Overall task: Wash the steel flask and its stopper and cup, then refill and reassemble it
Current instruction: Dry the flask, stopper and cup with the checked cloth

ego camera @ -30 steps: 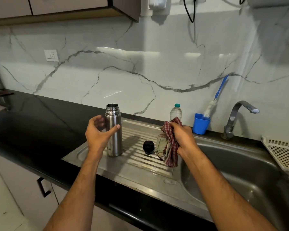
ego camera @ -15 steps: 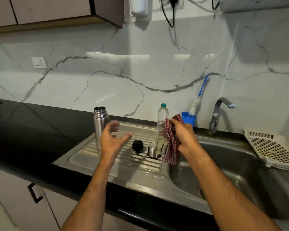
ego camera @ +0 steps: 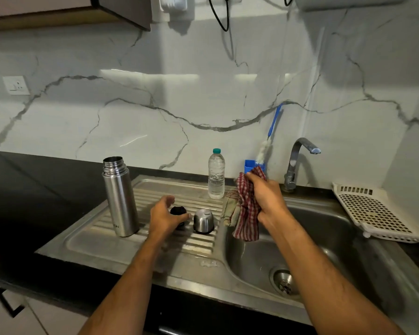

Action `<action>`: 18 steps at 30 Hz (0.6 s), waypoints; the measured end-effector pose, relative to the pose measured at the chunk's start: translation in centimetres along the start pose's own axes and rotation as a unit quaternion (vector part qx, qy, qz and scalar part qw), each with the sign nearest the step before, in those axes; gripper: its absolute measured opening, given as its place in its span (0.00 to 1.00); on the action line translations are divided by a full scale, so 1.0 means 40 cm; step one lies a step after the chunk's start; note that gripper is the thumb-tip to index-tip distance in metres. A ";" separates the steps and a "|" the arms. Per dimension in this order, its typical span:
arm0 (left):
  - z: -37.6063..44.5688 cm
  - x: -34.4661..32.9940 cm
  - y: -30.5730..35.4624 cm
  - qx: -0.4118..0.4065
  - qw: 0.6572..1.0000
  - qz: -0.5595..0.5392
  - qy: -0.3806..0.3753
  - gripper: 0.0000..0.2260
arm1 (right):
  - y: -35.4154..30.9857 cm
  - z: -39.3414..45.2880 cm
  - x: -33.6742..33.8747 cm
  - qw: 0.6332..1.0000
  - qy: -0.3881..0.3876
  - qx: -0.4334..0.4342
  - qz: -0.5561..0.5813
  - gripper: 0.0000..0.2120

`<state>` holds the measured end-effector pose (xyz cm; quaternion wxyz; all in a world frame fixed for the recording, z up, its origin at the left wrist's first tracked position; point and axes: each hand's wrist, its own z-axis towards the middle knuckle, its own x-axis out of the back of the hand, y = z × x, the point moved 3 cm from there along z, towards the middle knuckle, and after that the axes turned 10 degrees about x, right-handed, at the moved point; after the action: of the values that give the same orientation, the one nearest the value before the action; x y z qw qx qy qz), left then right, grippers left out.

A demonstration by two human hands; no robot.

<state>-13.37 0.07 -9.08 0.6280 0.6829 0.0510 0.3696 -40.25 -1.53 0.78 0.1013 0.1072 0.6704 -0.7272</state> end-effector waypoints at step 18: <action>-0.050 -0.007 0.134 -0.099 0.994 -0.019 0.049 0.27 | 0.014 0.013 0.037 0.998 -0.009 0.019 0.059 0.20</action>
<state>-16.84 0.45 -4.53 0.6961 0.5975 0.0583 0.3937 -41.53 -2.12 -0.15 0.1476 0.1417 0.6480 -0.7337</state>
